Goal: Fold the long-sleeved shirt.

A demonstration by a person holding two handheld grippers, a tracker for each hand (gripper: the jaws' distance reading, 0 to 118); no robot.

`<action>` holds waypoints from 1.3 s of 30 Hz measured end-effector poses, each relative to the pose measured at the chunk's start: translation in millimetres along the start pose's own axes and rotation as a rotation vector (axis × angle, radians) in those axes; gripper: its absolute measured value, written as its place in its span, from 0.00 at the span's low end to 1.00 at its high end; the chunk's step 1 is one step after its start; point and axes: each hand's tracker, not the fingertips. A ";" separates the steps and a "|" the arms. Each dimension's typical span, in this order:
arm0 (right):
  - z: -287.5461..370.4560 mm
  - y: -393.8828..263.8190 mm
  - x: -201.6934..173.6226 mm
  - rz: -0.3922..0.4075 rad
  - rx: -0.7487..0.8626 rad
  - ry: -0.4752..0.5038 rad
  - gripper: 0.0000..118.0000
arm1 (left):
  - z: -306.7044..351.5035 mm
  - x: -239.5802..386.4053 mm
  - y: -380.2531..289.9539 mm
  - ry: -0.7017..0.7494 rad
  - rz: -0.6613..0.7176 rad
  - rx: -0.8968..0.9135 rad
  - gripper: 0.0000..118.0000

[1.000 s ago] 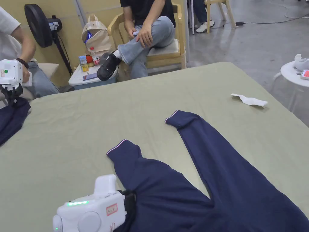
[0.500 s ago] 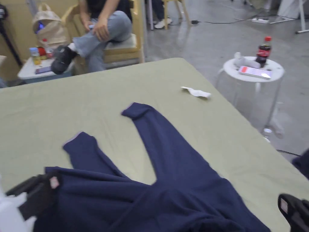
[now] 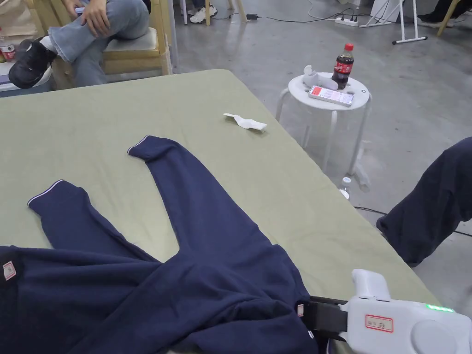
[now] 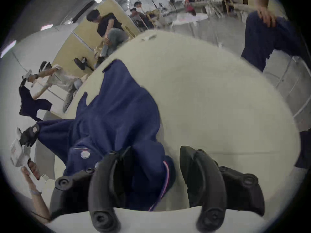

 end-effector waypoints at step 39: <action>289.9 384.3 -436.3 0.697 1.033 -0.187 0.09 | 158.5 -10.9 437.4 0.369 0.006 0.585 0.01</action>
